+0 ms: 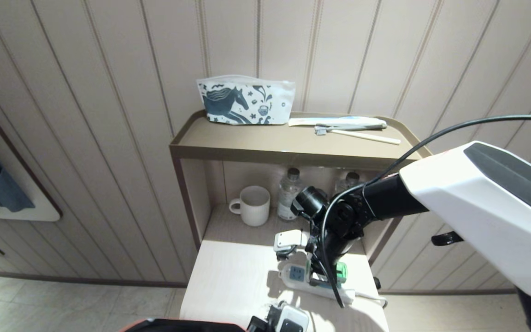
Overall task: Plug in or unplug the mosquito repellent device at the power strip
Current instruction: Hold the socket with your left hand and unplug it with your right hand
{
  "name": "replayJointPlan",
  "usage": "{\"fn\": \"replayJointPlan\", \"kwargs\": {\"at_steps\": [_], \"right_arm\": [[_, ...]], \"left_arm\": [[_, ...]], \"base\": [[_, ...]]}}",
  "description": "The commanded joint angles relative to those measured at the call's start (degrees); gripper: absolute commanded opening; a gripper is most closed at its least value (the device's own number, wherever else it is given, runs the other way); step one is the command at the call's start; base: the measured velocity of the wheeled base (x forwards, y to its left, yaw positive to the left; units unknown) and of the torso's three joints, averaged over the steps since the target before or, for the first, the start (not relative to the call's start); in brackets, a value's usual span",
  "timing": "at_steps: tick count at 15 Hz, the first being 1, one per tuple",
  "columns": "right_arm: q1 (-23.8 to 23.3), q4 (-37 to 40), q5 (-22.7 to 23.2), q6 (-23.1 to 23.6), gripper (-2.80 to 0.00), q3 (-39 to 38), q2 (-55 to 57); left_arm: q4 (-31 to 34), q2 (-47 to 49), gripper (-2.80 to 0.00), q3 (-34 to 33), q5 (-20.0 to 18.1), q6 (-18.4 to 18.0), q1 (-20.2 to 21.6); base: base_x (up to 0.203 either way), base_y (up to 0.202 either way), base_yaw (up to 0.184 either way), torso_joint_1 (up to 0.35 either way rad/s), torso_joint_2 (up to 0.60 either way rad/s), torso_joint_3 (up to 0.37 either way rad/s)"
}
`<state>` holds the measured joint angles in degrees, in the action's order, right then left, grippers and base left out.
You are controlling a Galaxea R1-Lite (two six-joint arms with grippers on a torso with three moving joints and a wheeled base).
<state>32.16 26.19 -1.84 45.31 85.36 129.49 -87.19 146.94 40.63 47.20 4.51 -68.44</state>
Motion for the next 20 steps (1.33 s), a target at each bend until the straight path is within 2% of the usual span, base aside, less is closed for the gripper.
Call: {"fn": "replayJointPlan", "kwargs": {"at_steps": [1, 6, 11, 13, 16, 18, 20], "right_arm": [[0.27, 0.27, 0.0, 0.3, -2.8, -0.54, -0.46], [0.43, 0.01, 0.0, 0.21, -2.8, -1.35, -0.64], [0.27, -1.66, 0.0, 0.21, -2.8, -2.13, -0.55], [0.23, -1.66, -0.03, 0.3, -2.8, -2.64, -1.12], [0.36, -1.74, -0.09, 0.23, -2.8, -2.8, -1.52], [0.36, -1.75, -0.18, 0.21, -2.8, -3.01, -1.62], [0.12, -1.66, -0.18, 0.21, -2.8, -3.14, -1.61]], "left_arm": [[-2.44, -0.3, -2.8, 0.93, -1.23, -0.02, 5.58], [-2.44, -3.79, -2.8, -0.67, -4.05, -0.69, 11.53], [-2.37, -3.41, -2.8, 0.77, -4.31, -2.23, 12.01], [-2.46, -2.95, -2.8, 0.9, -4.22, -2.23, 11.6], [-2.21, -0.46, -2.8, 3.0, -3.76, -2.71, 7.86], [-1.97, 0.58, -2.8, 5.53, -3.53, -4.51, 5.26], [-0.67, 0.63, -2.8, 8.44, -3.52, -5.47, 4.89]], "base": [[0.0, 0.0, 0.0, 0.0, 0.0, 0.0], [0.0, 0.0, 0.0, 0.0, 0.0, 0.0], [0.0, 0.0, 0.0, 0.0, 0.0, 0.0], [0.0, 0.0, 0.0, 0.0, 0.0, 0.0], [0.0, 0.0, 0.0, 0.0, 0.0, 0.0], [0.0, 0.0, 0.0, 0.0, 0.0, 0.0], [0.0, 0.0, 0.0, 0.0, 0.0, 0.0]]}}
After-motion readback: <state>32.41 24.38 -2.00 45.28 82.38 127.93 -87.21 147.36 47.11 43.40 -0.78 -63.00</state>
